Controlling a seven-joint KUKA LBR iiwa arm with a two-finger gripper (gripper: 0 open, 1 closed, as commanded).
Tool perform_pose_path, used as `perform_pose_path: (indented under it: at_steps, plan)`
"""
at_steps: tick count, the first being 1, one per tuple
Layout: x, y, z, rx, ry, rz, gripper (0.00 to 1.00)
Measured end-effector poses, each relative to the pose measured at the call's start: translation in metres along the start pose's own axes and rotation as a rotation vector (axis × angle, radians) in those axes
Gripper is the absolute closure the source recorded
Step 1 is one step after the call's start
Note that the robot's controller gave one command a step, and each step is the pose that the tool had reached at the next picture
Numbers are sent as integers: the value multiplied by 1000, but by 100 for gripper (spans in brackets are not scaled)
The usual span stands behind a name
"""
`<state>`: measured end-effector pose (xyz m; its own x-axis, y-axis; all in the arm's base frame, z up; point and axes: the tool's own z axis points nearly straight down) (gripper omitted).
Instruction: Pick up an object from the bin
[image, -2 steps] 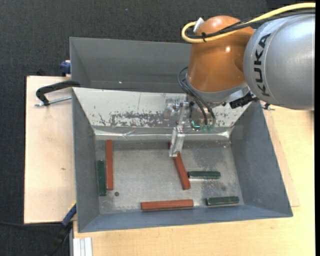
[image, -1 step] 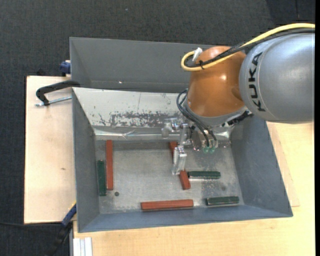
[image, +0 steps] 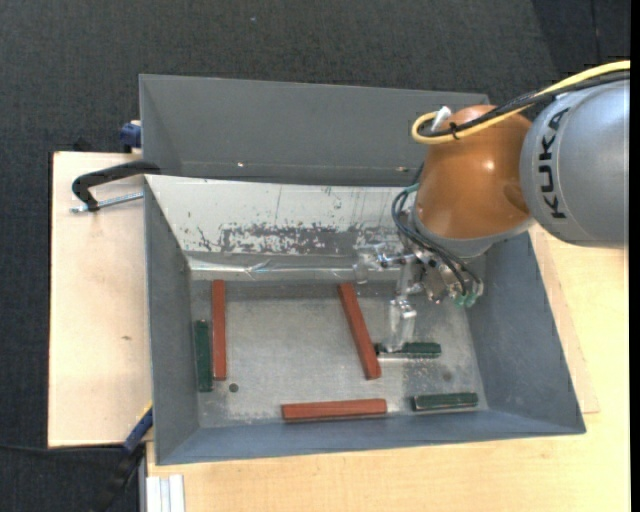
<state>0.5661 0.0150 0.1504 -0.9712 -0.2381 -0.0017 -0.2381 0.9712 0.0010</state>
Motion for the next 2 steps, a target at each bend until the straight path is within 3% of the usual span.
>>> perform_pose_path:
  at_steps: [1, 2]
  plan:
    - [2, -12, 6, 2, 0, 4, 0]
    - [-5, -6, -14, 0, -1, -88, 0]
